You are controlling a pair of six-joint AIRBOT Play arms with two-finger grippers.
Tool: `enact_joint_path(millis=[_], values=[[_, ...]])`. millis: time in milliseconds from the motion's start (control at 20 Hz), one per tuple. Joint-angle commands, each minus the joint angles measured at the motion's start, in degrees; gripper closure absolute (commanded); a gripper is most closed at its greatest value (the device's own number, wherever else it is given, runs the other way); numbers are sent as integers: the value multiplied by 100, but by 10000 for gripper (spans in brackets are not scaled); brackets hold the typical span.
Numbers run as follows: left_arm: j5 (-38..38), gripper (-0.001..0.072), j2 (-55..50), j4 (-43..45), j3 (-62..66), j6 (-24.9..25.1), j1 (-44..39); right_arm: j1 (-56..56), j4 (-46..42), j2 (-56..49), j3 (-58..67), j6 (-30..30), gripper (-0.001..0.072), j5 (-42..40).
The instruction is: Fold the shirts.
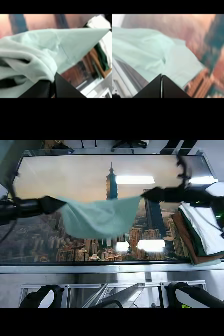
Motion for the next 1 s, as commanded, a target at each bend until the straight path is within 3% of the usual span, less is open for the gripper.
enact_joint_path(millis=[0, 200, 450, 700, 950], values=[[-136, 696, 949, -2, 1311, -374, 4, -4, -332, 817, 1552, 26, 700, -120], [-35, 696, 1519, 68, 2540, -378, 2, -2, -1263, 1388, 2675, 28, 700, -588], [-90, 696, 1488, 1392, 3366, -608, 2, -2, -1976, 1443, 2977, 28, 700, -658], [-507, 695, 208, 1386, 2146, -597, -350, 0, -2050, 356, 2297, 348, 700, -70], [-61, 695, -1803, 1384, 96, 50, -1058, 7, -2046, -1067, 122, 457, 699, -11]])
